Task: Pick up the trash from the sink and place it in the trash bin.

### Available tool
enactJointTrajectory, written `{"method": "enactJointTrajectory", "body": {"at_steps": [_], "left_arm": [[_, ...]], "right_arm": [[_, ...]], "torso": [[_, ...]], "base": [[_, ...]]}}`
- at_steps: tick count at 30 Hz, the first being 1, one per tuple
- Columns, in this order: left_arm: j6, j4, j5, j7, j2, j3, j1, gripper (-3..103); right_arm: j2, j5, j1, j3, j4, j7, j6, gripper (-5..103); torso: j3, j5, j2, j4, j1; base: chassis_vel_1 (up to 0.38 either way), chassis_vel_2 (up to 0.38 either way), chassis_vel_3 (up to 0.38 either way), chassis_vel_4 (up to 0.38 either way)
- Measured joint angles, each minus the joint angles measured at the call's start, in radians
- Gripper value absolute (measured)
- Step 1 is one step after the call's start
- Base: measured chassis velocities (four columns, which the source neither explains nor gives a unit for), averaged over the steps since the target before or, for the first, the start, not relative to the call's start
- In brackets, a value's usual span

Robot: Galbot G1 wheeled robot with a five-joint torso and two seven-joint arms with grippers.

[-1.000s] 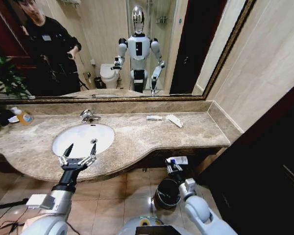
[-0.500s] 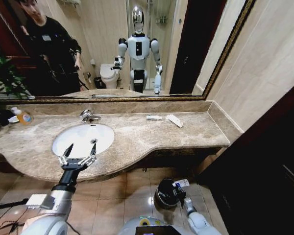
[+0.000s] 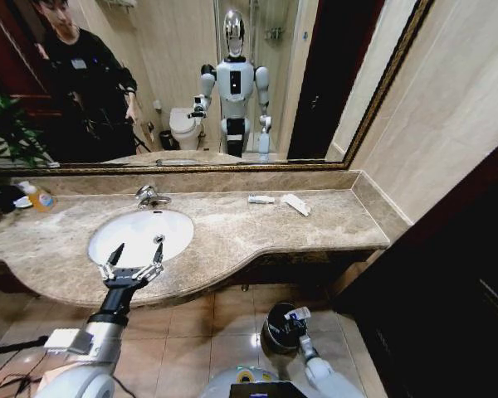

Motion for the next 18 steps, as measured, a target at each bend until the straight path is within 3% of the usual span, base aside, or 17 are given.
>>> {"method": "enactJointTrajectory", "body": {"at_steps": [2,8,9,11,13,16,18], "left_arm": [[0.0,0.0,0.0,0.0,0.0,0.0,0.0,100],[0.0,0.0,0.0,0.0,0.0,0.0,0.0,100],[0.0,0.0,0.0,0.0,0.0,0.0,0.0,100],[0.0,0.0,0.0,0.0,0.0,0.0,0.0,100],[0.0,0.0,0.0,0.0,0.0,0.0,0.0,100],[0.0,0.0,0.0,0.0,0.0,0.0,0.0,100],[0.0,0.0,0.0,0.0,0.0,0.0,0.0,100]], "right_arm": [[0.003,-0.004,0.0,0.0,-0.001,0.001,0.0,19],[0.01,-0.01,-0.002,0.0,0.0,0.007,0.0,45],[0.01,-0.01,-0.002,0.0,0.0,0.007,0.0,45],[0.01,-0.01,-0.003,0.0,-0.002,0.008,0.0,56],[0.011,-0.01,-0.003,0.0,-0.006,0.009,0.002,56],[0.012,-0.009,-0.001,0.0,-0.02,0.011,0.011,73],[0.013,-0.009,-0.002,0.0,-0.021,0.012,0.013,78]], "torso": [[0.0,0.0001,0.0,0.0,0.0],[0.0,0.0,0.0,0.0,0.0],[0.0,0.0,0.0,0.0,0.0],[0.0,0.0,0.0,0.0,0.0],[0.0,0.0,0.0,0.0,0.0],[0.0,0.0001,0.0,0.0,0.0],[0.0,0.0001,0.0,0.0,0.0]], "base": [[0.0,0.0,0.0,0.0],[0.0,0.0,0.0,0.0],[0.0,0.0,0.0,0.0],[0.0,0.0,0.0,0.0],[0.0,0.0,0.0,0.0],[0.0,0.0,0.0,0.0],[0.0,0.0,0.0,0.0]]}}
